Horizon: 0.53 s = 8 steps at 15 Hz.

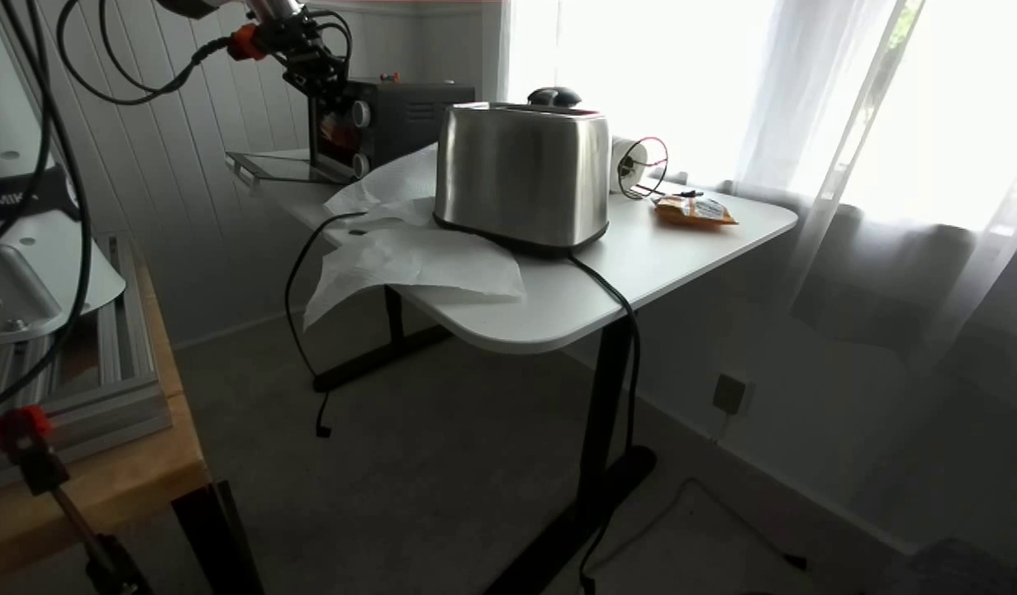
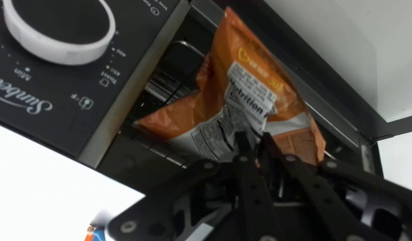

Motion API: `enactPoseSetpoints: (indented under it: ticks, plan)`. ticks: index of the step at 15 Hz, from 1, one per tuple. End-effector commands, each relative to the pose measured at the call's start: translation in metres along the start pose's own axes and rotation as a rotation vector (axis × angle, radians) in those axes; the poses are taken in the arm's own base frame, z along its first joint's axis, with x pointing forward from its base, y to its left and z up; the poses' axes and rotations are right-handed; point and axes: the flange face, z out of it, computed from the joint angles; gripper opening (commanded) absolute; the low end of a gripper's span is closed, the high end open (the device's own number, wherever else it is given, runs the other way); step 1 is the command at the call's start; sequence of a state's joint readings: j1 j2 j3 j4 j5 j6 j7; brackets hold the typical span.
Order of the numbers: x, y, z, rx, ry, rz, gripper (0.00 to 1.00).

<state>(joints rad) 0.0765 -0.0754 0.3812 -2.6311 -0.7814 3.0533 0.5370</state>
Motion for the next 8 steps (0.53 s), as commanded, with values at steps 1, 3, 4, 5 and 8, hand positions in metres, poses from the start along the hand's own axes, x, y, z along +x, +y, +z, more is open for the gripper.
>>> enactPoseSetpoints:
  ticks: [1, 3, 4, 5, 8]
  plan:
    - [0.017, 0.008, -0.004, -0.041, 0.03, 0.007, 0.45]
    - [0.015, 0.004, -0.004, -0.041, 0.033, 0.011, 0.58]
    - [0.014, 0.002, -0.003, -0.037, 0.032, 0.011, 0.65]
    - [0.012, -0.001, -0.002, -0.032, 0.03, 0.009, 0.7]
    - [0.006, -0.007, -0.003, -0.027, 0.021, -0.007, 0.93]
